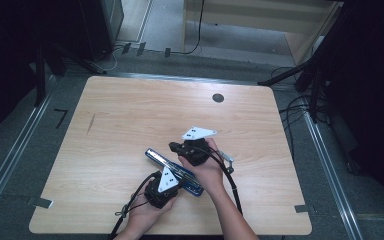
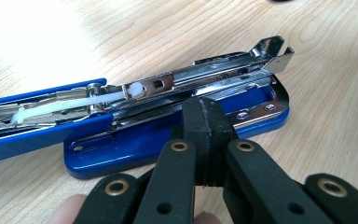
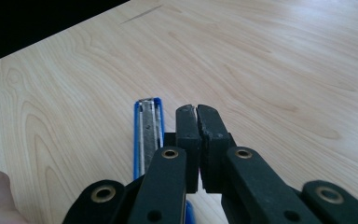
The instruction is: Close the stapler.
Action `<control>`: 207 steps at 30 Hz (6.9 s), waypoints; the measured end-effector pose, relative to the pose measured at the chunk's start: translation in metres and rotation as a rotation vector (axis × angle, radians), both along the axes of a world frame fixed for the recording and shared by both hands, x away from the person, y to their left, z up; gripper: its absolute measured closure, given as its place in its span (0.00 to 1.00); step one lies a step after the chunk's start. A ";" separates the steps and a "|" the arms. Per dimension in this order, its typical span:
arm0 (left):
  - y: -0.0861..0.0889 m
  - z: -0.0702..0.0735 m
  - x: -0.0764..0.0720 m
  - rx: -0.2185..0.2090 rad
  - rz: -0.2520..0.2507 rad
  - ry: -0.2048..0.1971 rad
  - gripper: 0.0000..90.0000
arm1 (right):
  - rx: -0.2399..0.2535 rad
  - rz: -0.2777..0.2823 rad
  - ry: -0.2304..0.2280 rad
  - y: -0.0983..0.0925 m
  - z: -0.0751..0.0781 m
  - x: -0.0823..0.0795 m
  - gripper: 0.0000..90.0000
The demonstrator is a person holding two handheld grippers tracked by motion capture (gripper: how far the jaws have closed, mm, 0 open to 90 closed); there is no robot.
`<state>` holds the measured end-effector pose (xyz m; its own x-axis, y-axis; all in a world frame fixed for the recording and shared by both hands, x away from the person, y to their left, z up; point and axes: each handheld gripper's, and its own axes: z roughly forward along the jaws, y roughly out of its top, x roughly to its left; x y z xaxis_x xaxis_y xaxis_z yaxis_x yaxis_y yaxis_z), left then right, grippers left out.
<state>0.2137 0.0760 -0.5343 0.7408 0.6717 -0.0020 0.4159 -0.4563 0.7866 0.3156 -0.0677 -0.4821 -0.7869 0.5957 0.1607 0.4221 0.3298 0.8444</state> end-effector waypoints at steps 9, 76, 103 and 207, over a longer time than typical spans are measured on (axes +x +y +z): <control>0.000 0.000 0.000 0.001 -0.001 -0.001 1.00 | 0.011 -0.079 -0.015 -0.033 0.004 0.000 0.98; 0.000 0.000 0.000 0.001 -0.001 0.003 1.00 | -0.065 -0.276 0.067 -0.170 -0.063 -0.006 0.80; 0.000 0.000 0.000 0.001 -0.001 0.003 1.00 | -0.113 -0.257 0.049 -0.163 -0.066 -0.010 0.80; 0.000 0.000 0.001 -0.009 -0.001 0.007 1.00 | -0.095 -0.027 -0.035 -0.080 -0.020 -0.081 0.89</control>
<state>0.2142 0.0764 -0.5344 0.7416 0.6707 -0.0130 0.4207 -0.4500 0.7877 0.2350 -0.1476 -0.5019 -0.7749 0.6277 0.0750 0.4022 0.3980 0.8245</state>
